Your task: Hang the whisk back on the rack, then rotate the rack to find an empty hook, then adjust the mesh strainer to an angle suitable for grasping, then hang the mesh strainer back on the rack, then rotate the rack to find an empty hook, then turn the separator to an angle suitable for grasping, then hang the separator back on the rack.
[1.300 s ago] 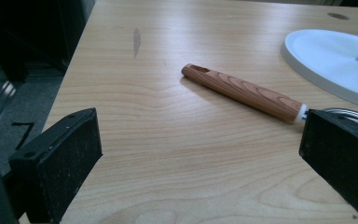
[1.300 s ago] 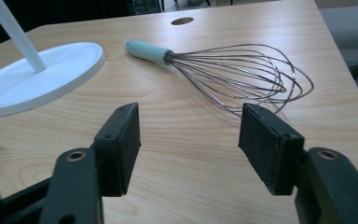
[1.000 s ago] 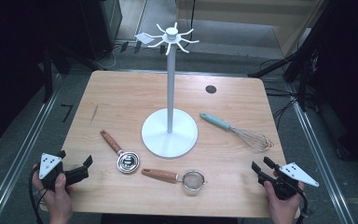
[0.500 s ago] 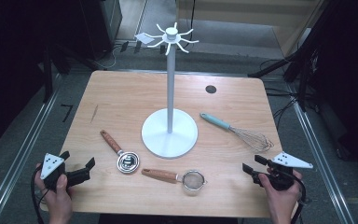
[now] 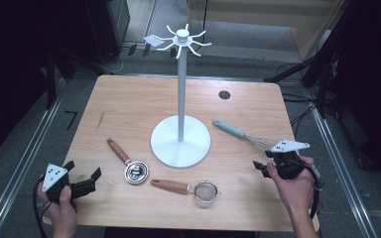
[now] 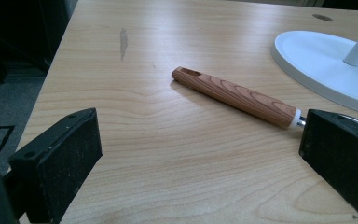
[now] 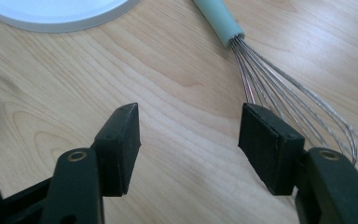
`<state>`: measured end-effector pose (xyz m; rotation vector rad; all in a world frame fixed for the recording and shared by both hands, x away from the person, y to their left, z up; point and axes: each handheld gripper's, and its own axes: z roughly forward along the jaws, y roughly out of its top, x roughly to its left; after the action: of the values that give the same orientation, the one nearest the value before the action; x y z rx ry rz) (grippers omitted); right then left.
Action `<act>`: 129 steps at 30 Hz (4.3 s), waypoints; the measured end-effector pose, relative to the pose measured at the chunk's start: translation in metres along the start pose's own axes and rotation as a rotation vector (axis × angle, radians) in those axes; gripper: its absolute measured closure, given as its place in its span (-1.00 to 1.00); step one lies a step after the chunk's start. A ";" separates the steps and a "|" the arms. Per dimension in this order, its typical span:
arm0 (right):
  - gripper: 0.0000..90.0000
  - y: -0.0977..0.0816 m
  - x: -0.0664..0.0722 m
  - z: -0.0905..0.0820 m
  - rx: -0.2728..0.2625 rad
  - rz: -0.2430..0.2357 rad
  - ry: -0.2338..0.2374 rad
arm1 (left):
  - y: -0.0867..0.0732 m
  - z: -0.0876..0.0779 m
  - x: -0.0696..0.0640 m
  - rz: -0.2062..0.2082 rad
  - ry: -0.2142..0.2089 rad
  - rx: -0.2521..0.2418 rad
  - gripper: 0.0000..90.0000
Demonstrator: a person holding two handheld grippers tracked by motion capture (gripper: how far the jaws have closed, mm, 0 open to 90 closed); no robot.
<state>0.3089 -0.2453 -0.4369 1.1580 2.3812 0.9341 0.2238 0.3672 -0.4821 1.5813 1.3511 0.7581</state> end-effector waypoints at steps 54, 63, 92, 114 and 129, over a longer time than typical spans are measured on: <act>0.01 0.123 -0.030 0.084 0.381 -0.274 -0.013 | 0.001 0.003 -0.008 0.060 0.011 0.019 -1.00; 0.09 0.126 -0.037 0.100 0.451 -0.274 0.005 | 0.001 0.003 -0.007 0.054 0.005 0.016 -1.00; 0.50 0.135 -0.037 0.148 0.616 -0.330 0.085 | 0.001 0.005 -0.006 0.037 -0.021 0.023 -1.00; 0.52 0.141 -0.038 0.166 0.718 -0.287 0.133 | 0.002 0.005 -0.002 0.009 -0.045 0.016 -1.00; 0.59 0.136 -0.036 0.161 0.644 -0.189 0.094 | 0.003 0.007 0.000 -0.012 -0.038 0.027 -1.00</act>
<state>0.4961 -0.1452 -0.4609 1.0649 2.9086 0.1500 0.2313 0.3652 -0.4825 1.5999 1.3469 0.7016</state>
